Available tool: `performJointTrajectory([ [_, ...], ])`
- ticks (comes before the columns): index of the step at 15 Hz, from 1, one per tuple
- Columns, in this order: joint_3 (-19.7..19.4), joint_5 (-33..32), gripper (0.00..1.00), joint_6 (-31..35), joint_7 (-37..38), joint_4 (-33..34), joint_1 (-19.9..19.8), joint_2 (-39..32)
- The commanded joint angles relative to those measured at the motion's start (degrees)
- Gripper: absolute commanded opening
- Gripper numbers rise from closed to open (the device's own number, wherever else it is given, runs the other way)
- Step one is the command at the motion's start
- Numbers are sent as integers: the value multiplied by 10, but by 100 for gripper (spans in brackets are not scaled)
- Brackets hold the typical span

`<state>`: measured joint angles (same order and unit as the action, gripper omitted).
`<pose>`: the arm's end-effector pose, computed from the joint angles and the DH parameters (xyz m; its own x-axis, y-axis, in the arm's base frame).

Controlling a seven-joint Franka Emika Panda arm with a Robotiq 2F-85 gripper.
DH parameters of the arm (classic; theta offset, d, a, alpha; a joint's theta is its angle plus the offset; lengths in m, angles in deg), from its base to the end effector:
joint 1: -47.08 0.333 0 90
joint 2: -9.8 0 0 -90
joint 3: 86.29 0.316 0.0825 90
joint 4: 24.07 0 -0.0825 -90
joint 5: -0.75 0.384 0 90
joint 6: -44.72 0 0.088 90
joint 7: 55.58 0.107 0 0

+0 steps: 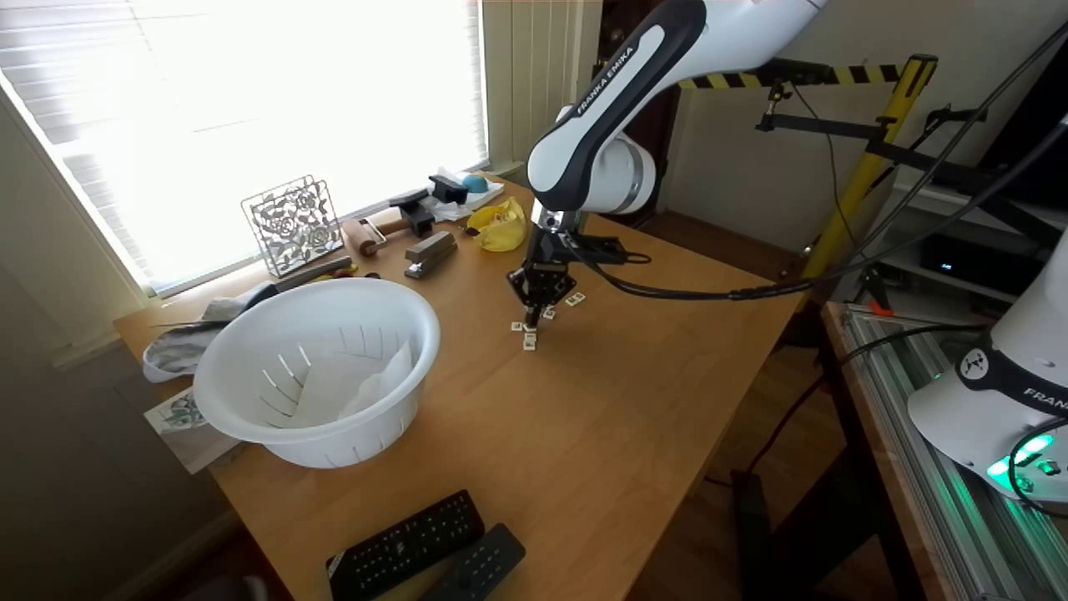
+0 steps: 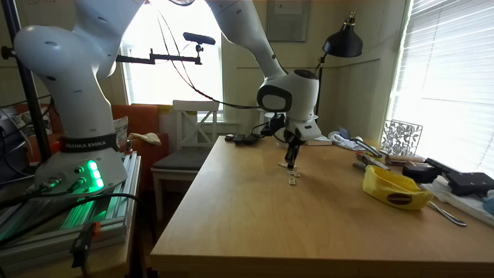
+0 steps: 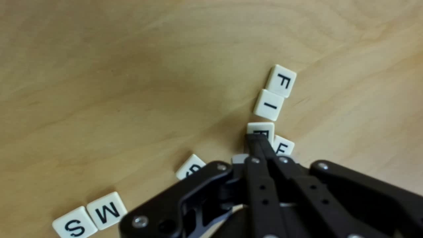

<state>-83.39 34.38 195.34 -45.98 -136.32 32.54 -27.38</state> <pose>0.5944 -0.1365 0.1391 0.6353 -0.7633 -0.1179 -0.7569 -0.5849 -0.2917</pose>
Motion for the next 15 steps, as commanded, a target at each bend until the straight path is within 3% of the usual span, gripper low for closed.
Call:
performJointTrajectory([
  [1,-4,13,0,-25,13,21,0,-17],
  [15,-17,16,0,-40,67,33,7,-22],
])
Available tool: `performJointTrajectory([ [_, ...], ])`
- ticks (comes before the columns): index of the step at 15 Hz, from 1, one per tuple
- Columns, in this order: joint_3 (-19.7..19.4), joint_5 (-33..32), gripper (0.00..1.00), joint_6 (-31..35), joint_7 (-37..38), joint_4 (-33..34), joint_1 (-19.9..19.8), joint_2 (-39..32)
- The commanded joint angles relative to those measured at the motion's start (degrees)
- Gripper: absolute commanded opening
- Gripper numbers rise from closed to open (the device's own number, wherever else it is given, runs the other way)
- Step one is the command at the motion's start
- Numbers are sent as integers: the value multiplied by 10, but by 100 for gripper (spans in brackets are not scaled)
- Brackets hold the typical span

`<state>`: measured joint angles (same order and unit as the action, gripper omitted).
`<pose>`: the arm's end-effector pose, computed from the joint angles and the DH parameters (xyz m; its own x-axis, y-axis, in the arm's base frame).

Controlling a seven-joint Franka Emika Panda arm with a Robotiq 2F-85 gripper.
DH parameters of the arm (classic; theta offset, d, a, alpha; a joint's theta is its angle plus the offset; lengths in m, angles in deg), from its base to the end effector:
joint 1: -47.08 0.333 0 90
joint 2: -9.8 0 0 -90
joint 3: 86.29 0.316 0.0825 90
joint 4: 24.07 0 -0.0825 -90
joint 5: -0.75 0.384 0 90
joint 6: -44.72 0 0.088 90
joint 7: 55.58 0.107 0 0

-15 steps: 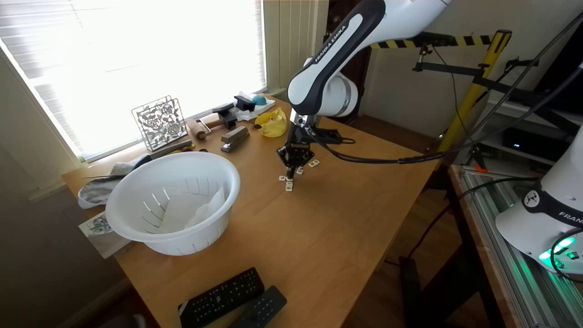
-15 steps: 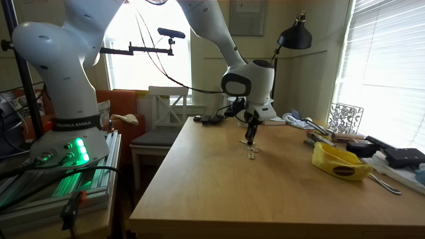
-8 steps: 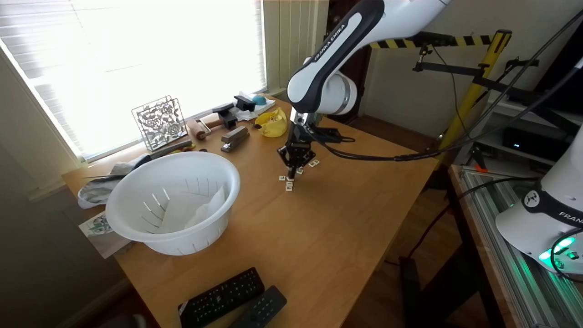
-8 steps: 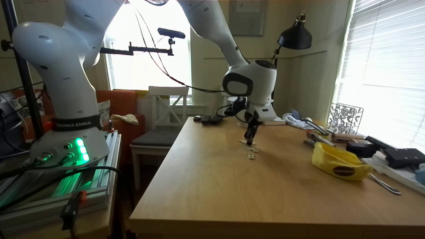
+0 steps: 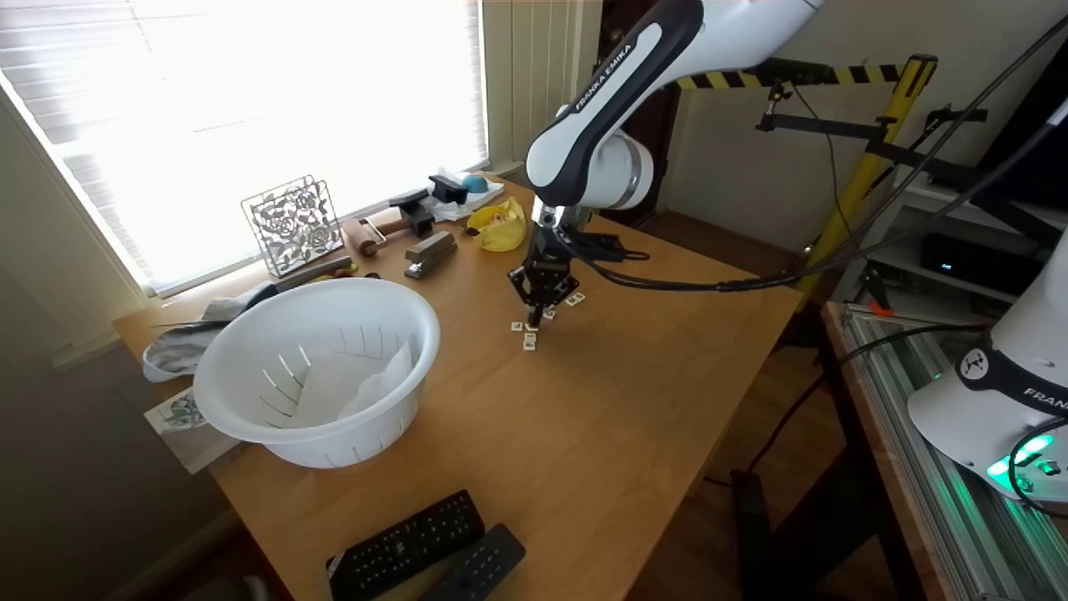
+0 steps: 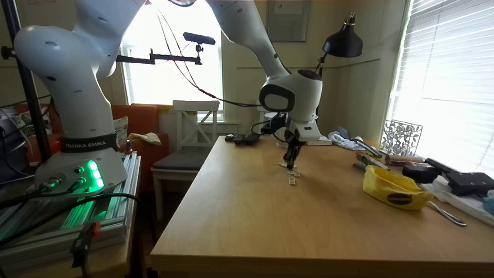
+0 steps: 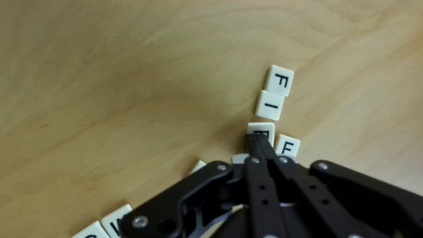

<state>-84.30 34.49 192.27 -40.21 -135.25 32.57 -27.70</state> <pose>0.5947 -0.1419 0.1382 0.5533 -0.8131 -0.1807 -0.8232 -0.5006 -0.2681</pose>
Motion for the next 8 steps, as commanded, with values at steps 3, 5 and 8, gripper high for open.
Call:
performJointTrajectory([
  [3,-6,19,0,-3,12,27,7,-21],
  [5,-5,20,0,-5,11,30,6,-22],
  [8,-4,21,0,-6,8,29,8,-19],
])
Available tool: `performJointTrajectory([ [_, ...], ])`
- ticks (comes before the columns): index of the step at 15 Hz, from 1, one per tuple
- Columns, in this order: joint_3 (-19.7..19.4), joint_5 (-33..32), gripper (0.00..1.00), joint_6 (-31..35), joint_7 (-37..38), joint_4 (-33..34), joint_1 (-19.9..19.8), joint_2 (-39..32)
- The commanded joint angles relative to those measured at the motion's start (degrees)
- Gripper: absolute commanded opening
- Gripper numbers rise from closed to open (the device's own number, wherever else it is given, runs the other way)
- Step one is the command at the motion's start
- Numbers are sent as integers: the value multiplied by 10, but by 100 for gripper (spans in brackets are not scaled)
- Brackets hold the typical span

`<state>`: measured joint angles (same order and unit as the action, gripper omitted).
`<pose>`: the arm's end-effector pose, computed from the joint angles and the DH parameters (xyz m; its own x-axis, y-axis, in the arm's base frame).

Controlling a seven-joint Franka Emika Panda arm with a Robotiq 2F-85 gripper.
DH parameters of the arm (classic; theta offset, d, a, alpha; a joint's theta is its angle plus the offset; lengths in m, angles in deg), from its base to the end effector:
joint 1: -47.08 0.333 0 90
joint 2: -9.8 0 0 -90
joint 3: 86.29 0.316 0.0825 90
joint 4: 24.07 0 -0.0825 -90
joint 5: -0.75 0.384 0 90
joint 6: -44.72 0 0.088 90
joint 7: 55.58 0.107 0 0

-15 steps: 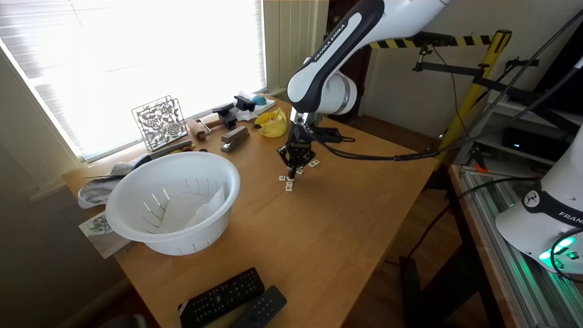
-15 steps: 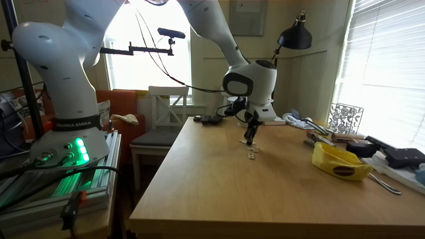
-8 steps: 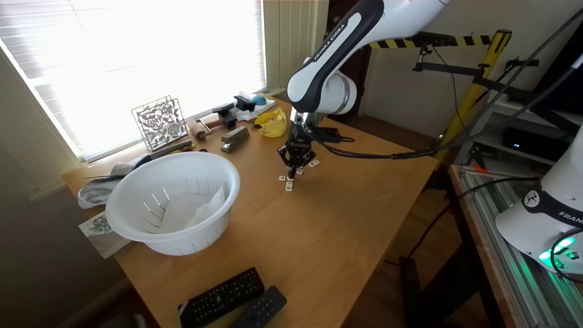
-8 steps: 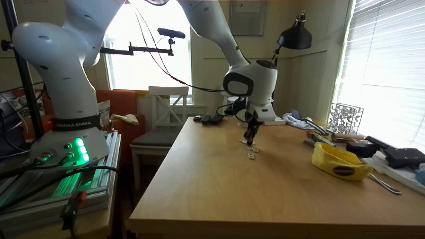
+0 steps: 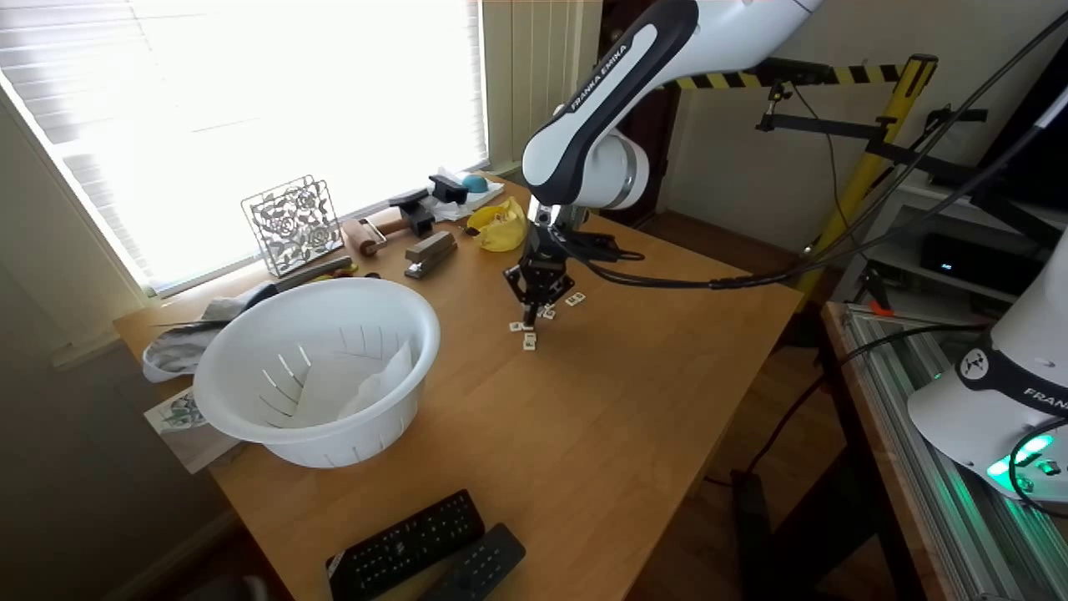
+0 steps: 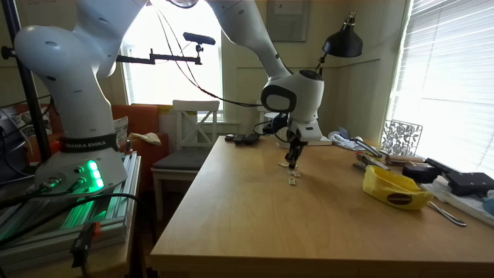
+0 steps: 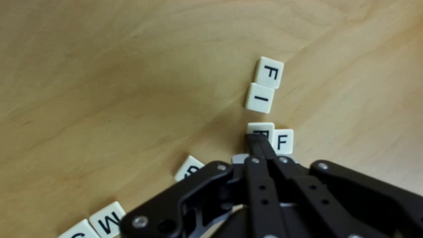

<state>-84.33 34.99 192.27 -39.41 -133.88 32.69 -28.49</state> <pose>0.6014 -0.1427 0.1381 0.5386 -0.8230 -0.1806 -0.8309 -0.4834 -0.2755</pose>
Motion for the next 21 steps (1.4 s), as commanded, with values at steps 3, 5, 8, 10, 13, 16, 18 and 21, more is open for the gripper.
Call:
performJointTrajectory([
  [3,-6,11,0,-9,2,8,12,-4],
  [5,-15,0,0,-7,12,1,23,1],
  [8,-28,-7,0,-5,24,-3,35,5],
  [10,-33,-8,0,-5,28,-4,41,6],
  [13,-39,-10,0,-5,33,-3,48,6],
  [16,-37,-6,0,0,29,-5,48,9],
  [18,-38,-6,0,4,30,-9,50,13],
  [21,-41,-9,0,9,32,-14,54,19],
])
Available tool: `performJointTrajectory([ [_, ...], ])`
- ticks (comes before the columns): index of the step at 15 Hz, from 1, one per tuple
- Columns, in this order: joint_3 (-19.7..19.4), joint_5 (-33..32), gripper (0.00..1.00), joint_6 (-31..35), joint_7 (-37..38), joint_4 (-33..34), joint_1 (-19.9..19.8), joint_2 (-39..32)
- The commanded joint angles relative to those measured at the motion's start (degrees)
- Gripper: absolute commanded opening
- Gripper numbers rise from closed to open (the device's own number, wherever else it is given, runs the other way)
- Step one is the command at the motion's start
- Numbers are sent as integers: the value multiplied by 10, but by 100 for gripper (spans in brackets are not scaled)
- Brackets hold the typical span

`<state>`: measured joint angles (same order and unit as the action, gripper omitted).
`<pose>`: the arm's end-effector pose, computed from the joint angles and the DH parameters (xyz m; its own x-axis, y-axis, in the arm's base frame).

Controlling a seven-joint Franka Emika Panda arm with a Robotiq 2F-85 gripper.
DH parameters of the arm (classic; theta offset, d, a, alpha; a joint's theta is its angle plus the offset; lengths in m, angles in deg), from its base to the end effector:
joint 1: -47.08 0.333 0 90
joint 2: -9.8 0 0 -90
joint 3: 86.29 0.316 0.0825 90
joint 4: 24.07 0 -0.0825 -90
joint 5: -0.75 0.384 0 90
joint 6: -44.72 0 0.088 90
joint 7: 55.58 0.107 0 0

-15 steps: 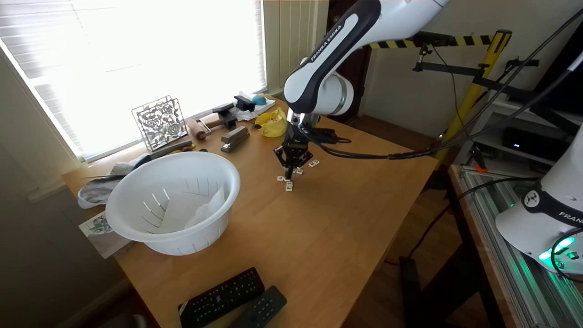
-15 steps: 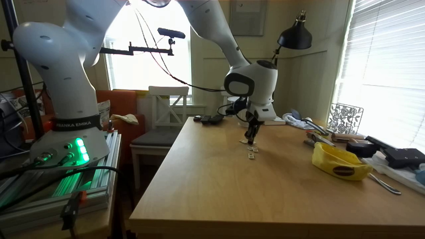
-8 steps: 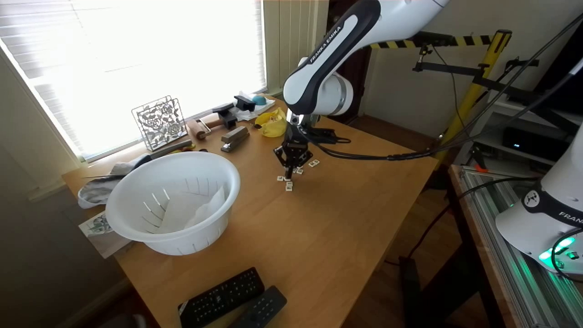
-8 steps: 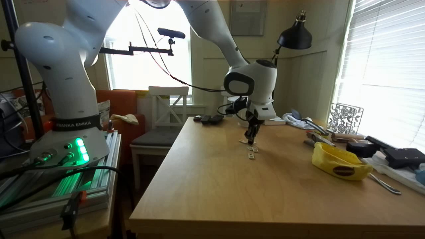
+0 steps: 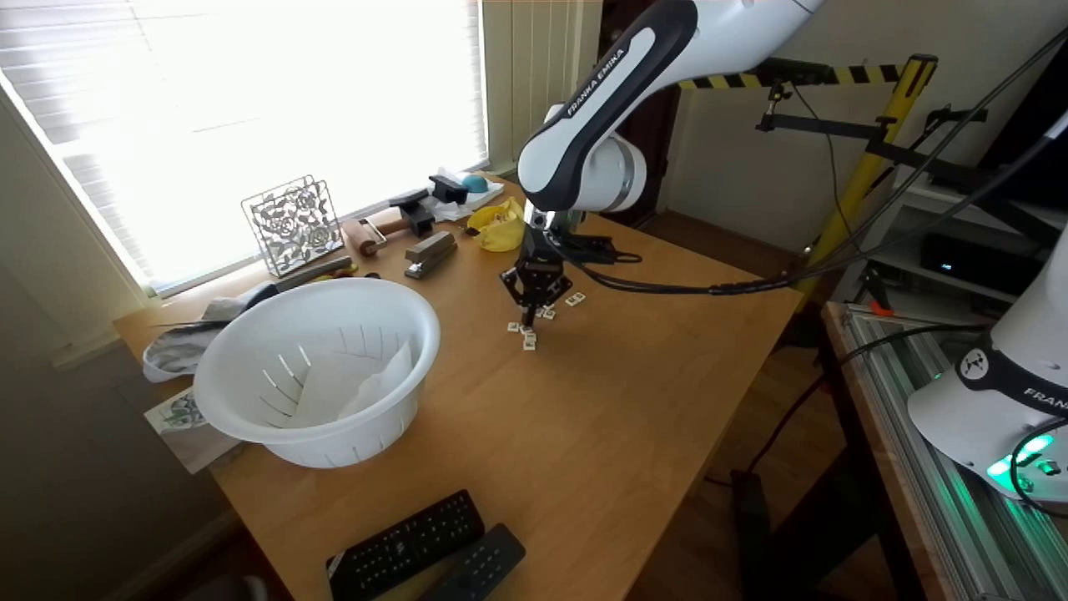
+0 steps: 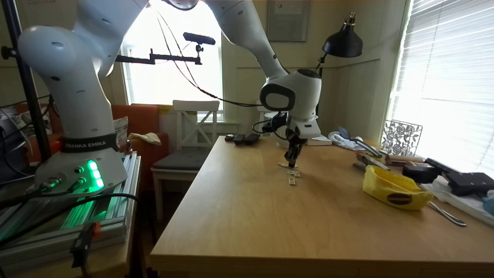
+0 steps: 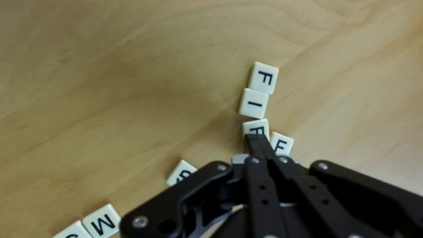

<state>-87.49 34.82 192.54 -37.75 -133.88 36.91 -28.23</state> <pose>0.6054 -0.1314 0.1415 0.5404 -0.8268 -0.1561 -0.8311 -0.4958 -0.2518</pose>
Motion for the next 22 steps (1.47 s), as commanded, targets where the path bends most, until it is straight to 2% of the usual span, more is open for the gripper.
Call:
performJointTrajectory([
  [1,-12,-8,0,8,19,-16,14,17],
  [8,-32,-24,0,30,36,-44,32,39],
  [12,-46,-42,0,68,35,-65,40,46],
  [17,-42,-54,0,129,27,-75,34,40],
  [22,-35,-57,0,138,22,-77,30,39],
])
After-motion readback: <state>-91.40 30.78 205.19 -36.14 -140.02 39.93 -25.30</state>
